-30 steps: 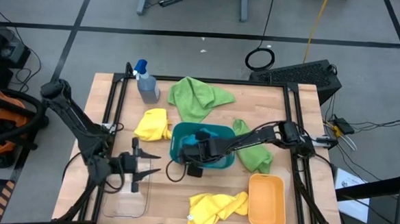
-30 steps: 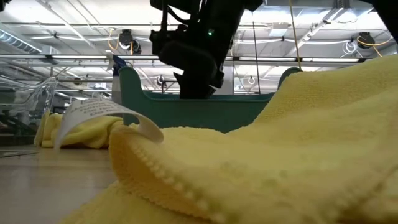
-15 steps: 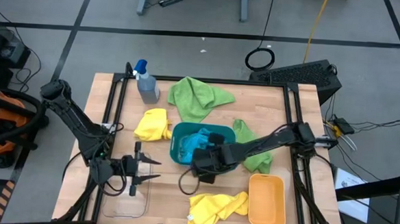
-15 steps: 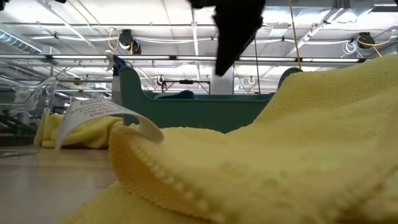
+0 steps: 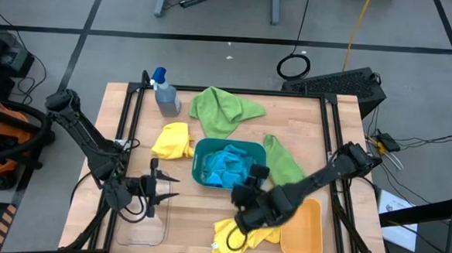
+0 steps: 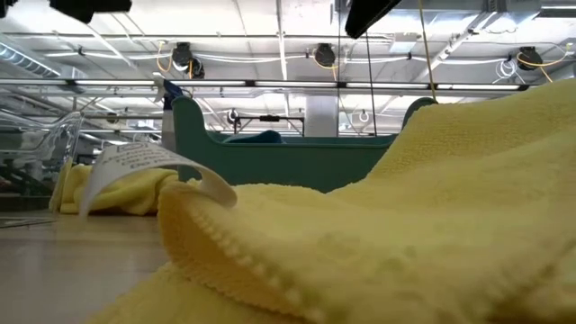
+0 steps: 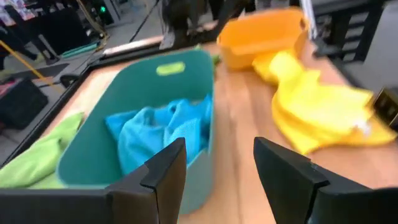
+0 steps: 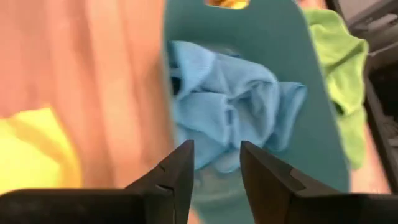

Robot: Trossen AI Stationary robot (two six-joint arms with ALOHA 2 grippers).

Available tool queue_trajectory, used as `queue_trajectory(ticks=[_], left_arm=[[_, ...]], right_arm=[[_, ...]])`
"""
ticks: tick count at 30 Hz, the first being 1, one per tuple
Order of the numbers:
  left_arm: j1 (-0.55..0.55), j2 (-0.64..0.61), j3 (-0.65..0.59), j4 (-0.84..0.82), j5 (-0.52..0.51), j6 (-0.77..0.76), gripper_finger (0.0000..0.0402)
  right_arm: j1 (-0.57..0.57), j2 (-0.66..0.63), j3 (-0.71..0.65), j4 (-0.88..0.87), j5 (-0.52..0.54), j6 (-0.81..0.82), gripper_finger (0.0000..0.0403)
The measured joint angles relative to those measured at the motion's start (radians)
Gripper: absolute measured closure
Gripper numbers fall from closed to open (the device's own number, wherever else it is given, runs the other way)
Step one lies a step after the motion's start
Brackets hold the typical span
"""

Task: Sort microfiber towel by color & place in baskets
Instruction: Put the top yellow microfiber towel into the orange bin

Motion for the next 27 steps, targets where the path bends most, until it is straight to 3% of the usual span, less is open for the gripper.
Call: queue_trajectory(ticks=[5,10,15,22,27], left_arm=[[0.057,-0.091,0.0,-0.212,0.027,-0.106,0.021],[0.217,-0.179,0.0,-0.449,0.214,-0.268,0.021],[0.414,-0.19,0.0,-0.523,0.353,-0.234,0.0204],[0.651,-0.15,0.0,-0.568,0.457,-0.124,0.0129],[0.739,-0.084,0.0,-0.583,0.533,-0.059,0.0081]], right_arm=[[0.059,0.0,0.0,0.073,0.025,0.043,0.0282],[0.106,0.001,0.0,0.149,0.116,0.017,0.0282],[0.131,0.001,0.0,0.197,0.182,0.018,0.0282],[0.154,0.001,0.0,0.27,0.191,0.018,0.0282],[0.167,0.001,0.0,0.277,0.192,0.018,0.0282]])
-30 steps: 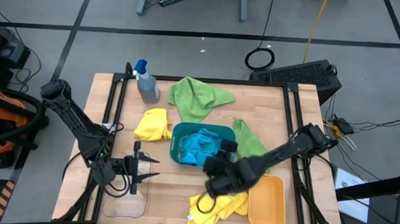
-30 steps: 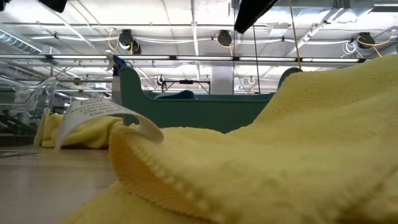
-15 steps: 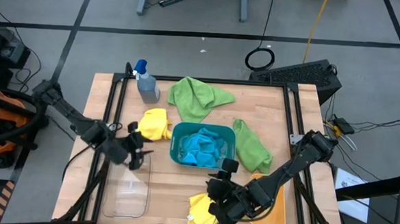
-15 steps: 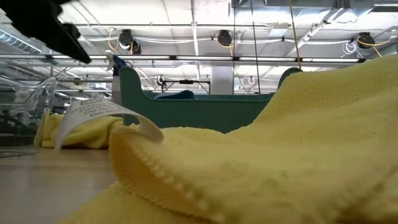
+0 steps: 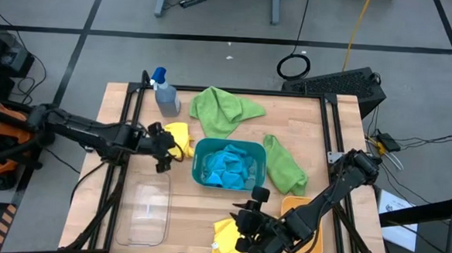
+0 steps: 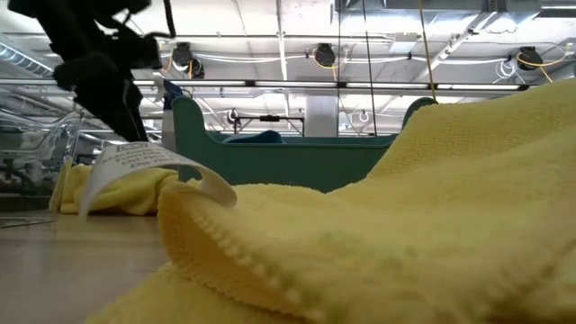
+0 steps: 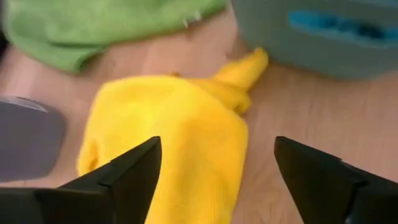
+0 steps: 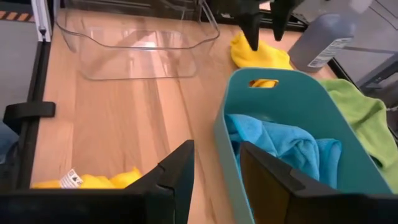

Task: Sort microfiber towel by color & place in baskets
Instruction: Put the top yellow microfiber towel into the orange bin

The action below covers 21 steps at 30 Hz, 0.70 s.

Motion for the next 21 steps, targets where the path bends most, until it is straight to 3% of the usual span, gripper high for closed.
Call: queue_trajectory(ticks=[8,12,21], left_arm=[[0.085,0.157,0.0,0.011,0.059,0.08,0.0093],[0.112,0.231,0.0,0.014,0.097,0.102,0.0128],[0.156,0.348,0.0,0.075,0.081,0.163,0.0215]], right_arm=[[0.009,0.0,0.0,0.036,0.002,-0.003,0.0282],[0.01,0.0,0.0,0.04,0.002,-0.006,0.0282],[0.015,0.034,0.0,0.119,-0.002,-0.099,0.0282]])
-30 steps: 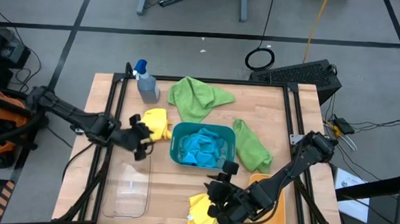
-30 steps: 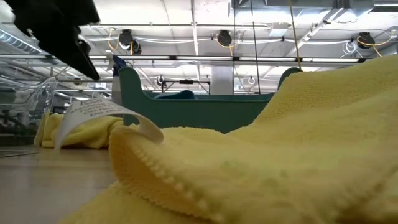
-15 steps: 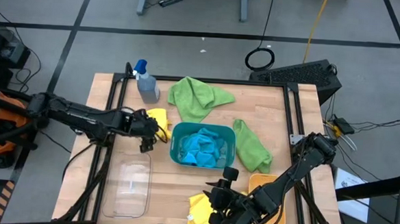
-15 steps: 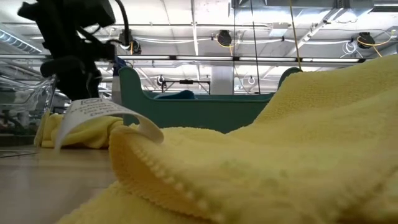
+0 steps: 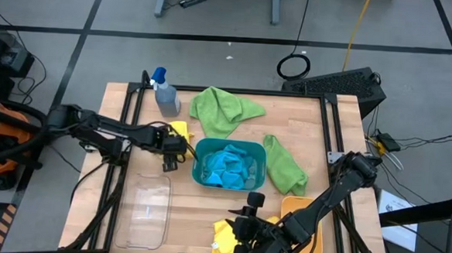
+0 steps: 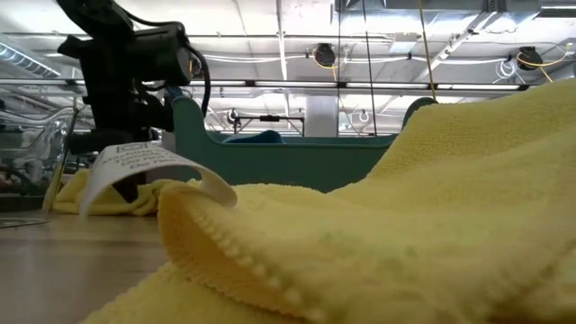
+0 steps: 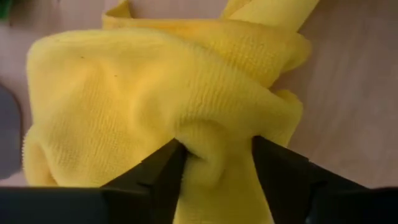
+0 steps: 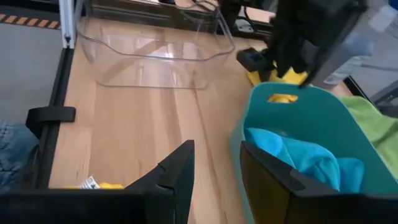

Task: Sort microfiber towel by color & place in baskets
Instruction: Put the top yellow microfiber towel into the orange bin

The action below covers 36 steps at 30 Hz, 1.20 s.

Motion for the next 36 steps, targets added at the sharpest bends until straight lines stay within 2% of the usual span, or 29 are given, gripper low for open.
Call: queue_trajectory(ticks=[4,9,10,16,25,31,36], left_arm=[[0.016,0.006,0.0,0.0,-0.006,0.0,0.0273],[0.016,0.006,0.0,0.0,-0.028,-0.005,0.0378],[0.016,0.004,0.0,0.0,-0.029,-0.012,0.0387],[0.006,-0.081,0.0,-0.011,-0.063,-0.061,0.0389],[-0.032,-0.416,0.044,-0.167,-0.071,-0.167,0.0398],[-0.168,-0.642,0.072,-0.162,-0.014,-0.253,0.0399],[-0.328,-0.752,0.082,-0.081,-0.003,-0.291,0.0399]], right_arm=[[0.002,0.016,0.0,0.014,0.0,-0.032,0.0282],[0.003,0.016,-0.001,0.041,0.003,-0.043,0.0282],[0.005,0.016,-0.001,0.05,0.003,-0.051,0.0282],[0.007,0.016,-0.001,0.094,0.01,-0.087,0.0282],[-0.002,0.067,-0.002,0.123,0.139,-0.119,0.0282],[-0.037,0.141,-0.003,0.263,0.234,-0.255,0.0282],[-0.08,0.192,-0.003,0.456,0.231,-0.402,0.0282]])
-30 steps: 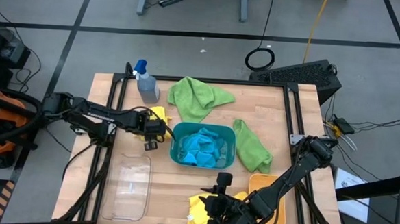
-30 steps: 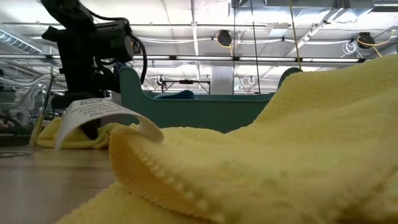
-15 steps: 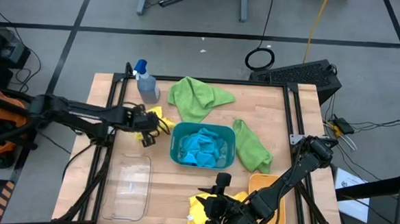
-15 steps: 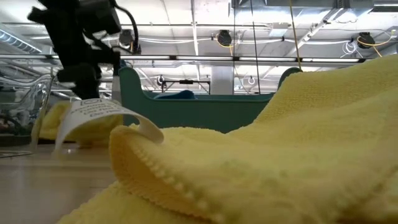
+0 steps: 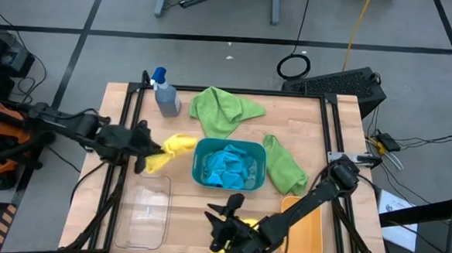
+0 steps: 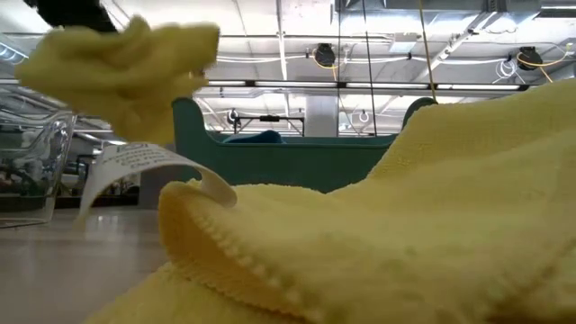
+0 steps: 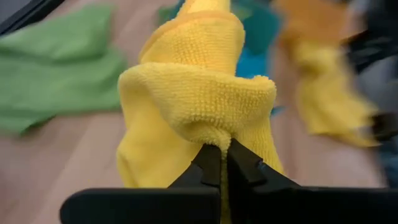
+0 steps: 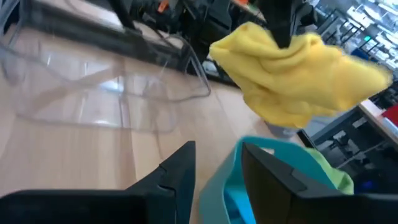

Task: Sort microfiber towel by color & place in baskets
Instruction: Put the top yellow microfiber towel into the orange bin

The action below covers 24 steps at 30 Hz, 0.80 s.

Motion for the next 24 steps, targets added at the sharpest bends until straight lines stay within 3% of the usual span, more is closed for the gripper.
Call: queue_trajectory(ticks=[7,18,24], left_arm=[[-0.179,0.007,0.001,0.231,-0.002,0.034,0.0399],[-0.361,0.214,0.001,0.566,-0.119,0.11,0.0394],[-0.453,0.337,0.001,0.779,-0.125,0.216,0.0392]], right_arm=[[-0.022,0.016,0.0,0.286,-0.046,-0.297,0.0248],[-0.004,0.016,0.001,0.678,-0.047,-0.872,0.0101],[-0.035,0.016,0.001,0.742,0.009,-0.933,0.0046]])
